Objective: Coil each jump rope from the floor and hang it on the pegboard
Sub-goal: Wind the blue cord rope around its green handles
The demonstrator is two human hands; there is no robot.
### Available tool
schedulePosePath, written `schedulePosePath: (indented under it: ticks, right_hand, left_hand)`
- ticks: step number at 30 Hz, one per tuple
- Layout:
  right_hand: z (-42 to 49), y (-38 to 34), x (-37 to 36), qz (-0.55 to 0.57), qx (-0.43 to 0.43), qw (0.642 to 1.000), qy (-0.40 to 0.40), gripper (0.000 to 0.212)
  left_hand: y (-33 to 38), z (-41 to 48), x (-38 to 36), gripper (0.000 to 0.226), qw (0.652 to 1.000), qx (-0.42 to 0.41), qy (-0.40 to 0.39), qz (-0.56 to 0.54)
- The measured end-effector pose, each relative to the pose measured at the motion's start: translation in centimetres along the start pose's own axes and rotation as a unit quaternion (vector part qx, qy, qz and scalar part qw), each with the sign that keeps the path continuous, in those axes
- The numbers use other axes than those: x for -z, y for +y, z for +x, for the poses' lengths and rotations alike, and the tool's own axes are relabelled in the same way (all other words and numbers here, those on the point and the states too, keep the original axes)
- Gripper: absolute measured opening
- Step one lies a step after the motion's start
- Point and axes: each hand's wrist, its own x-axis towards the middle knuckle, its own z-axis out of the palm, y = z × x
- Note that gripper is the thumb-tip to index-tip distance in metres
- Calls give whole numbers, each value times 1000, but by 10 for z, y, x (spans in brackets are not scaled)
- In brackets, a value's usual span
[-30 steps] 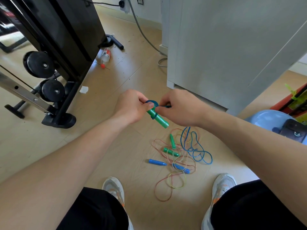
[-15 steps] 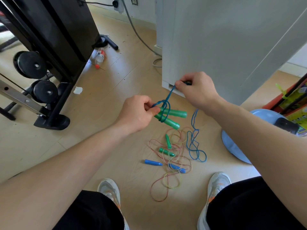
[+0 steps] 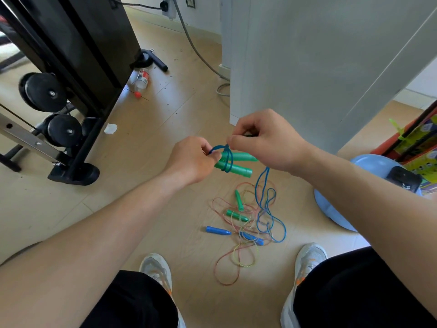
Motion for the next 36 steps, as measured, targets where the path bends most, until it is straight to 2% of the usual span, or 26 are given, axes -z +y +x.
schedulePosePath:
  ticks: [5,8,15,19,24,28,30,33,36]
  right_hand:
    - [-9,-3,-22,-10,-6,998,-54,23]
    - [-5,0,-19,16,-32,998,-59,23]
    - [8,12,5,32,-55,996,58,20]
    - [18,25,19,43,-83,988,120,21]
    - [28,51,28,20,-118,983,142,22]
    - [32,71,27,5,-120,984,128,21]
    - [32,80,27,18,-118,986,118,21]
    - [30,88,18,55,-123,987,88,16]
    - [21,82,-9,40,-120,992,14,20]
  left_hand:
    - [-1,5,11,14,998,42,43,-29]
    - [-7,8,13,17,999,27,37,-5]
    - [-2,-11,-1,13,993,-85,-69,46]
    - [2,-18,0,12,983,-167,-72,10]
    - [4,-22,3,11,974,-215,-64,-28]
    - [4,-19,10,10,969,-224,-68,-84]
    - [4,-16,18,9,962,-215,-75,-153]
    - [8,-13,30,18,942,-171,-61,-282]
    - [17,-13,33,20,920,-107,-24,-377]
